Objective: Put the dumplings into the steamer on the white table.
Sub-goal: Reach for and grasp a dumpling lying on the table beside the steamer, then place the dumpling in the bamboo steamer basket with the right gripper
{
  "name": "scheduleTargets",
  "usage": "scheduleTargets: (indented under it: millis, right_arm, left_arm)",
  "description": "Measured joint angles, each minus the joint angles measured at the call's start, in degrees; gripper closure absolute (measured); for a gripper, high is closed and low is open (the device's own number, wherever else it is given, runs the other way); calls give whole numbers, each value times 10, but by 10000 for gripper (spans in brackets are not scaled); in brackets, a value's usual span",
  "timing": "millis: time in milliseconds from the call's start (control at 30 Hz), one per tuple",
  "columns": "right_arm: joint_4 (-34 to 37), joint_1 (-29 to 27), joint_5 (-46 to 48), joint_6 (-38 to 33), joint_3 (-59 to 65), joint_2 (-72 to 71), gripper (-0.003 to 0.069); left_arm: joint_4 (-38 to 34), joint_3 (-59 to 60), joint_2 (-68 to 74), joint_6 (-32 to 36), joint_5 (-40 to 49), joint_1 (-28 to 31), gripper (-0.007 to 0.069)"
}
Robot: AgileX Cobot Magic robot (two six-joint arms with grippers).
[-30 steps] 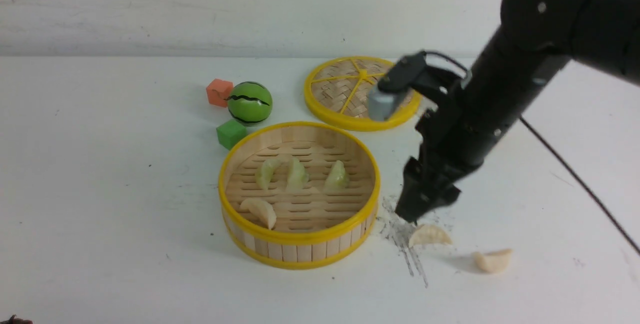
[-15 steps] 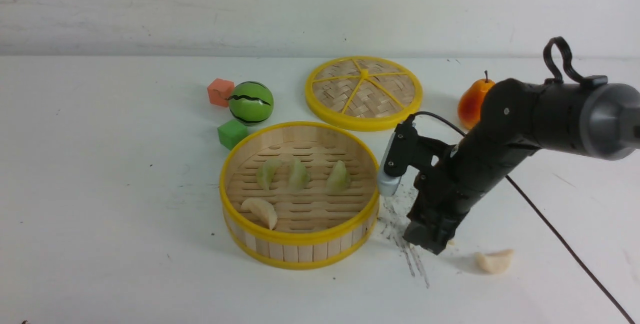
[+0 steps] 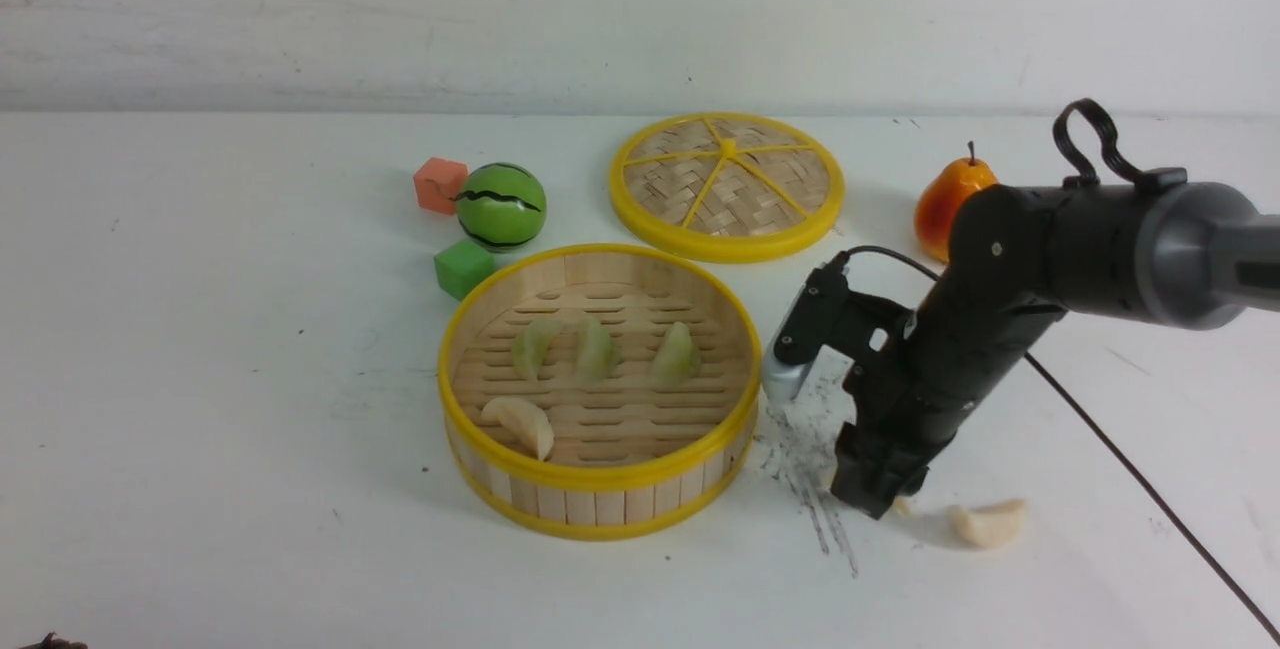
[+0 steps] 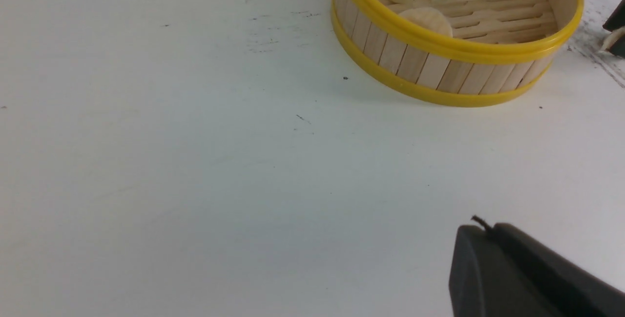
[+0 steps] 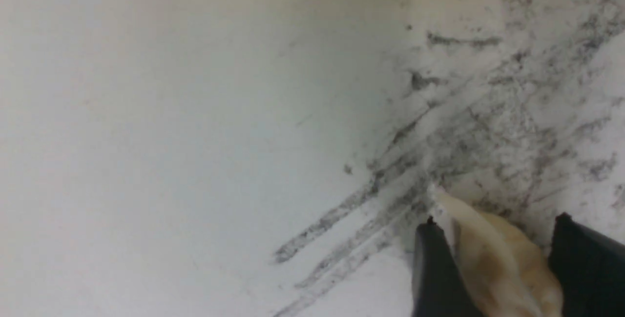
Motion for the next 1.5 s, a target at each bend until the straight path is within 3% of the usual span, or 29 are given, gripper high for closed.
scheduleTargets:
  millis: [67, 167, 233, 300, 533, 633, 767, 900, 1000, 1167, 1300, 1333, 1500]
  right_arm:
    - [-1, 0, 1, 43, 0, 1, 302]
    - [-3, 0, 1, 106, 0, 1, 316]
    - [-19, 0, 9, 173, 0, 1, 419]
    - [-33, 0, 18, 203, 0, 1, 468]
    - [-103, 0, 94, 269, -39, -10, 457]
    - [-106, 1, 119, 320, -122, -29, 457]
    - [-47, 20, 106, 332, -182, -39, 457]
    - [31, 84, 60, 309, -188, -26, 457]
    - [53, 128, 11, 292, -188, 12, 457]
    - [56, 142, -39, 302, -188, 62, 457]
    - [55, 140, -39, 331, -188, 74, 407]
    - [56, 140, -39, 339, -188, 76, 342]
    - [54, 140, -18, 346, -196, 71, 195]
  left_arm:
    - [0, 0, 0, 0, 0, 0, 622]
    - [0, 0, 0, 0, 0, 0, 622]
    - [0, 0, 0, 0, 2, 0, 620]
    - [0, 0, 0, 0, 4, 0, 619]
    - [0, 0, 0, 0, 5, 0, 619]
    - [0, 0, 0, 0, -5, 0, 618]
    - [0, 0, 0, 0, -29, 0, 616]
    - [0, 0, 0, 0, -37, 0, 613]
    - [0, 0, 0, 0, -33, 0, 610]
    - [0, 0, 0, 0, -23, 0, 606]
    - [-1, 0, 0, 0, -22, 0, 603]
    - [-1, 0, 0, 0, -22, 0, 603]
    - [-1, 0, 0, 0, -15, 0, 598]
